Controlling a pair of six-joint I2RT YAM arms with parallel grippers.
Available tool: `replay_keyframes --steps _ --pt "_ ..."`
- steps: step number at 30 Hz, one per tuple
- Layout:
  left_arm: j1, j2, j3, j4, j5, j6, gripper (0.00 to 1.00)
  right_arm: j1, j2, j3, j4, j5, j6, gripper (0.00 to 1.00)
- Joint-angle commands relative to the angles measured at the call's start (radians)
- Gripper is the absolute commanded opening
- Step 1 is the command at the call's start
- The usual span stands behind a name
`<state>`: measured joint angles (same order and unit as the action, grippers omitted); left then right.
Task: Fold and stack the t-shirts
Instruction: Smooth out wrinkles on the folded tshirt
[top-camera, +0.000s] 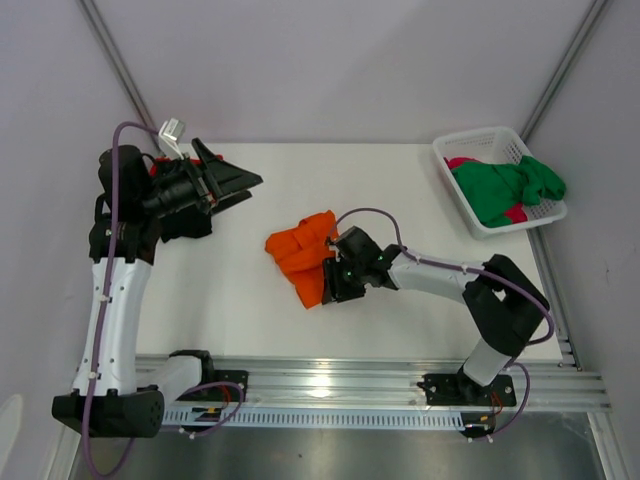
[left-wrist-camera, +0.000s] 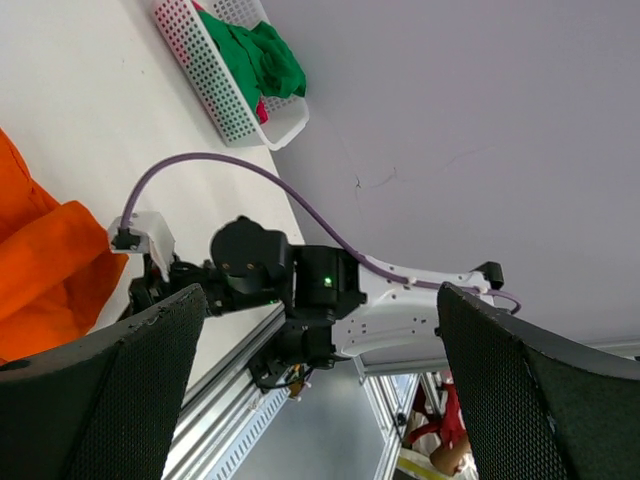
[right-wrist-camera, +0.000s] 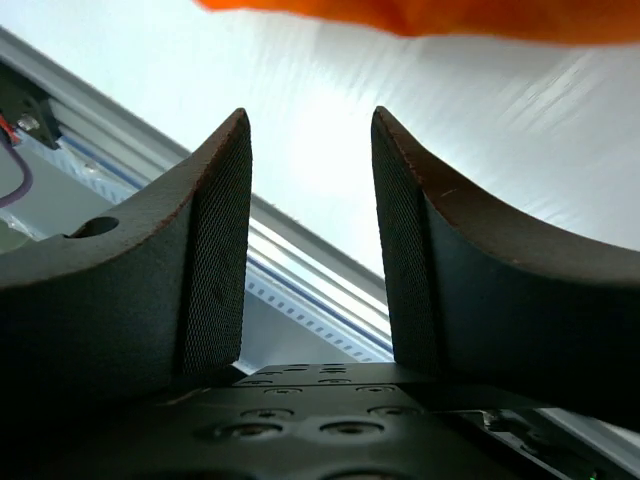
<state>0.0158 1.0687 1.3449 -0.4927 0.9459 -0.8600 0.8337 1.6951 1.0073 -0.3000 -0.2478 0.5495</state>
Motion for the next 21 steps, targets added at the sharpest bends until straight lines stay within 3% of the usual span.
replay_keyframes --steps 1,10,21 --pt "0.009 0.008 0.025 0.005 0.014 0.027 0.99 0.027 -0.096 -0.013 0.010 0.059 0.046 0.49" --pt "0.007 0.011 -0.042 0.003 -0.004 0.059 1.00 0.051 -0.167 0.077 0.016 0.117 0.038 0.50" --pt "0.007 -0.009 -0.130 0.045 -0.019 0.053 1.00 0.051 -0.037 0.224 0.117 0.339 0.038 0.51"
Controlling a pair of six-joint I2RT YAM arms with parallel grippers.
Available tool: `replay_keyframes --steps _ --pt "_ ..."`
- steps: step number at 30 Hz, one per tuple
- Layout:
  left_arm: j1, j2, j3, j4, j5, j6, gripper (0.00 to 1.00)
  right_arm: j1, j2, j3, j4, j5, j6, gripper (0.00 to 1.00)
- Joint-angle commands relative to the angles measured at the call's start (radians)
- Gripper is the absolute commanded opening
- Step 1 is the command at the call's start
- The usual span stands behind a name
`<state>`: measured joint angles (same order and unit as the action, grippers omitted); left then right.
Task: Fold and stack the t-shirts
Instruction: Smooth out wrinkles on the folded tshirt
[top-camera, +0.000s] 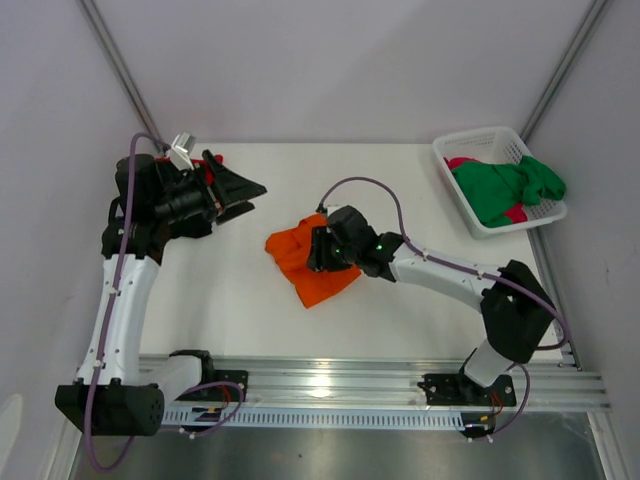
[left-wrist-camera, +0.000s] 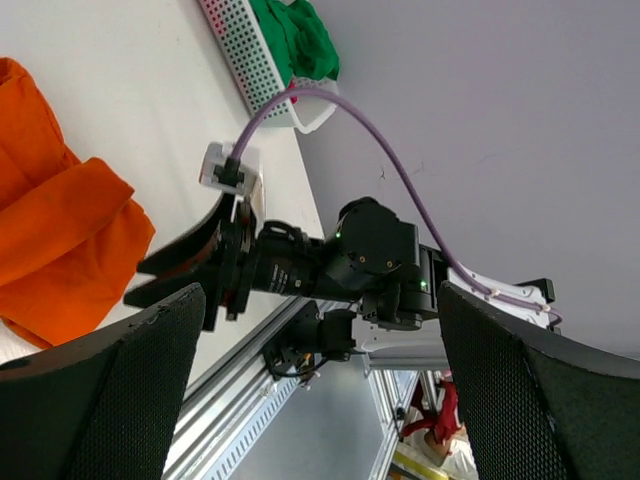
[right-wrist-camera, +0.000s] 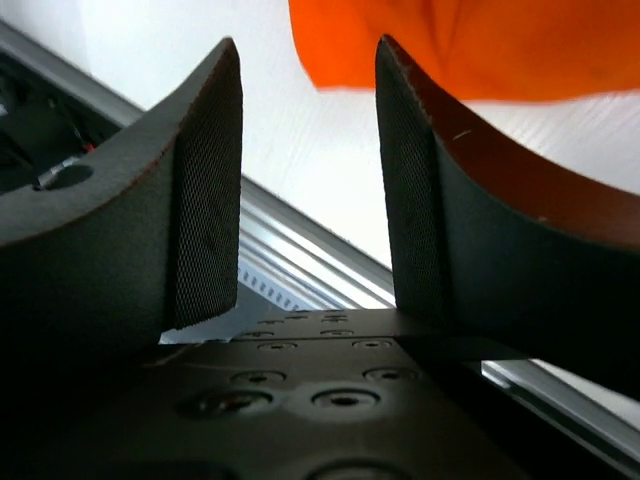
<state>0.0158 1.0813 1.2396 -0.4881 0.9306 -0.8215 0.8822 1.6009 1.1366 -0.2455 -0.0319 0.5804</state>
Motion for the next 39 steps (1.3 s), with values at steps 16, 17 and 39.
replay_keyframes --steps 16,17,39 --pt "0.012 -0.077 -0.066 -0.029 -0.042 0.073 1.00 0.144 0.306 0.571 -0.446 0.711 0.754 0.52" --pt "0.012 -0.073 -0.066 -0.029 -0.041 0.073 0.99 0.146 0.306 0.600 -0.474 0.705 0.778 0.52" --pt "0.016 -0.070 -0.118 -0.020 0.062 0.097 1.00 0.164 0.399 0.512 -0.660 0.584 1.087 0.50"
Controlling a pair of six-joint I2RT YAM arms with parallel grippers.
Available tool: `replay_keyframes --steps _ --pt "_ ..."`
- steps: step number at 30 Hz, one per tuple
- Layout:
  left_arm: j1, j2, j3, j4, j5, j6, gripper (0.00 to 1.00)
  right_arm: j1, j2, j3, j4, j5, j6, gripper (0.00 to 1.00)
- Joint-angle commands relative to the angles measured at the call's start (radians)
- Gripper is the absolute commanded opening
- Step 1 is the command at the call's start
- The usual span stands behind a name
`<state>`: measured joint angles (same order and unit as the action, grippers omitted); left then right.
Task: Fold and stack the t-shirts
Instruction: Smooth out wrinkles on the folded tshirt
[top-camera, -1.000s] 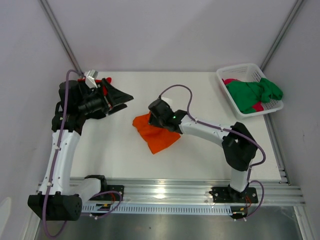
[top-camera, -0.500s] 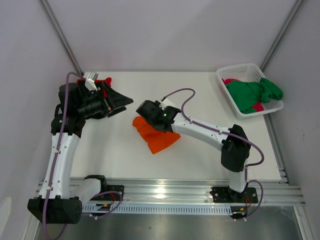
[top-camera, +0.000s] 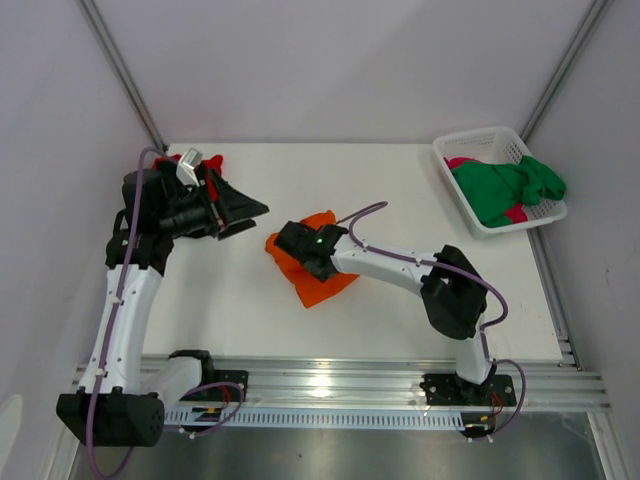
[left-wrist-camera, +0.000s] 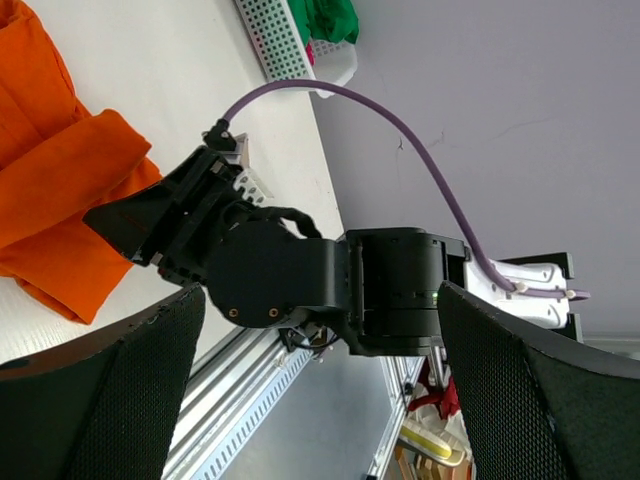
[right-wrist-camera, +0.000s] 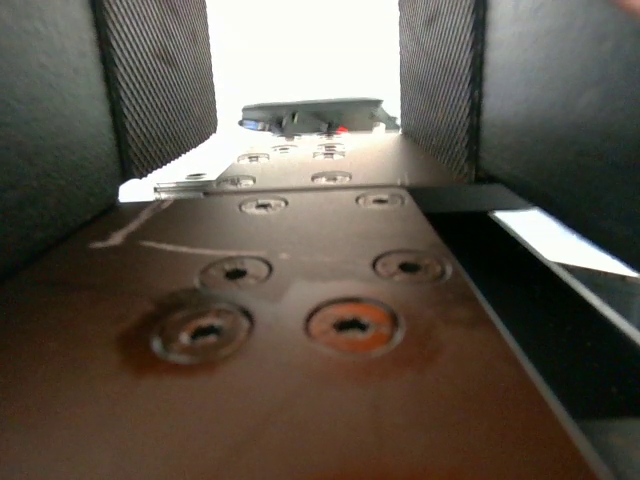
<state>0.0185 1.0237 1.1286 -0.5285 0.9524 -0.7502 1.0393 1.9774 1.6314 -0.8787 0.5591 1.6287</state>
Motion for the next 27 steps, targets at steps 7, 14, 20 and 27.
replay_keyframes --steps 7,14,20,27 --pt "0.037 -0.034 -0.015 0.015 0.049 0.032 0.99 0.010 0.061 0.050 -0.014 -0.010 0.005 0.49" --pt "0.041 -0.056 -0.053 0.027 0.052 0.023 0.99 0.001 0.092 0.058 0.061 0.009 -0.029 0.50" --pt "0.041 -0.057 -0.066 0.025 0.049 0.029 1.00 -0.008 0.104 0.068 0.090 0.009 -0.055 0.49" --pt "0.041 -0.053 -0.078 0.047 0.048 0.015 1.00 -0.012 0.106 0.068 0.110 0.012 -0.090 0.49"
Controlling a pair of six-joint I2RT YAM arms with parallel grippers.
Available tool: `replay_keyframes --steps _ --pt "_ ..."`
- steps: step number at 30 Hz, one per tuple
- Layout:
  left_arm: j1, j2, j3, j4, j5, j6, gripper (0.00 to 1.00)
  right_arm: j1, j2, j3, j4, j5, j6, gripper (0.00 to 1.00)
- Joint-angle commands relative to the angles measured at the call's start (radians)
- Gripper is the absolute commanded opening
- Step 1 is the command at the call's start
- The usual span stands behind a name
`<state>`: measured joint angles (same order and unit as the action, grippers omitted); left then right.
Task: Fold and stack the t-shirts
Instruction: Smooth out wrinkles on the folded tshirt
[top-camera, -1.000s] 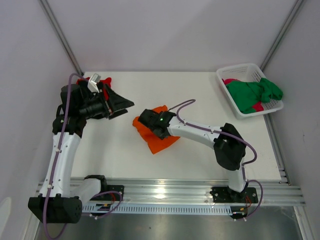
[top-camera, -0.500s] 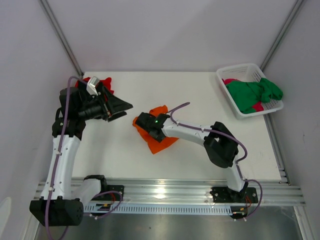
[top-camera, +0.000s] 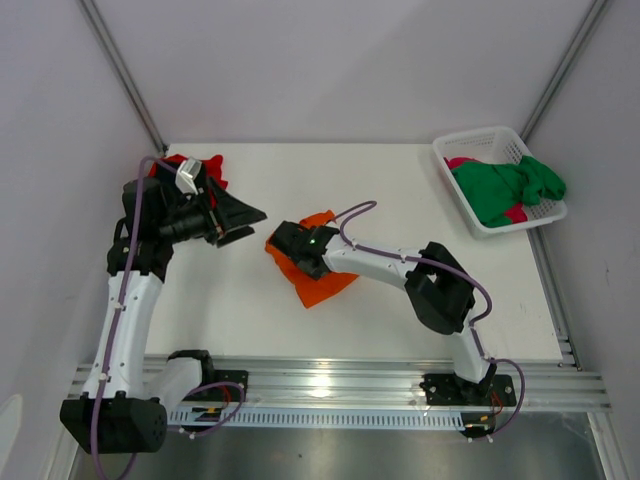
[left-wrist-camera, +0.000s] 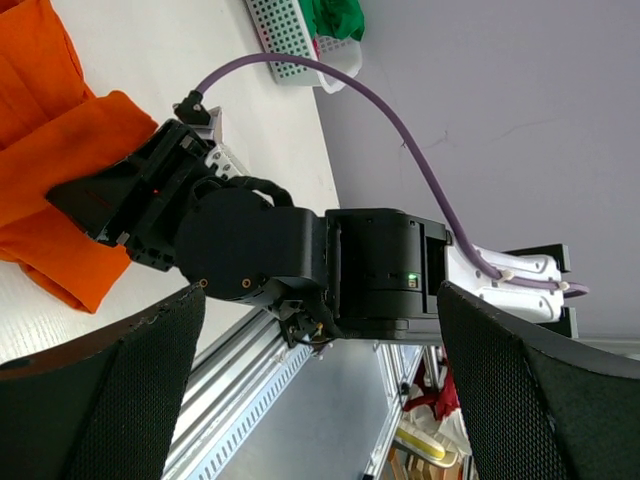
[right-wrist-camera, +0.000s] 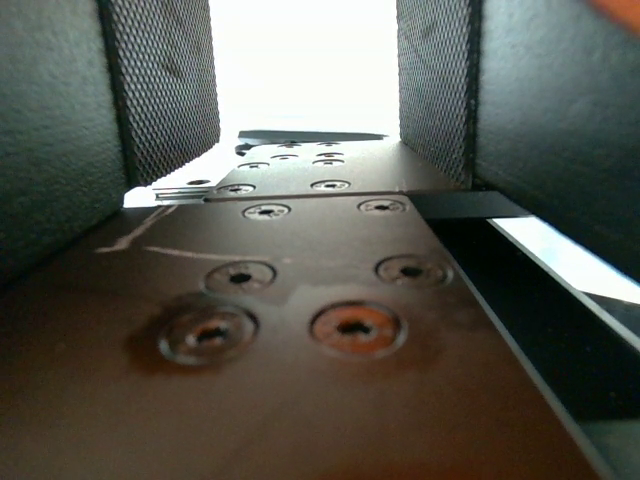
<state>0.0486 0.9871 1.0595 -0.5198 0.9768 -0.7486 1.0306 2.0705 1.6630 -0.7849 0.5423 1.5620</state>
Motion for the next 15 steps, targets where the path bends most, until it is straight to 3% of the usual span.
replay_keyframes --steps 1,15 --pt "0.011 -0.019 -0.013 0.046 0.025 0.011 0.99 -0.003 0.013 0.038 0.018 0.030 -0.029 0.49" --pt "0.011 -0.022 -0.043 0.037 0.022 0.020 0.99 -0.037 0.088 0.078 0.134 0.005 -0.138 0.47"
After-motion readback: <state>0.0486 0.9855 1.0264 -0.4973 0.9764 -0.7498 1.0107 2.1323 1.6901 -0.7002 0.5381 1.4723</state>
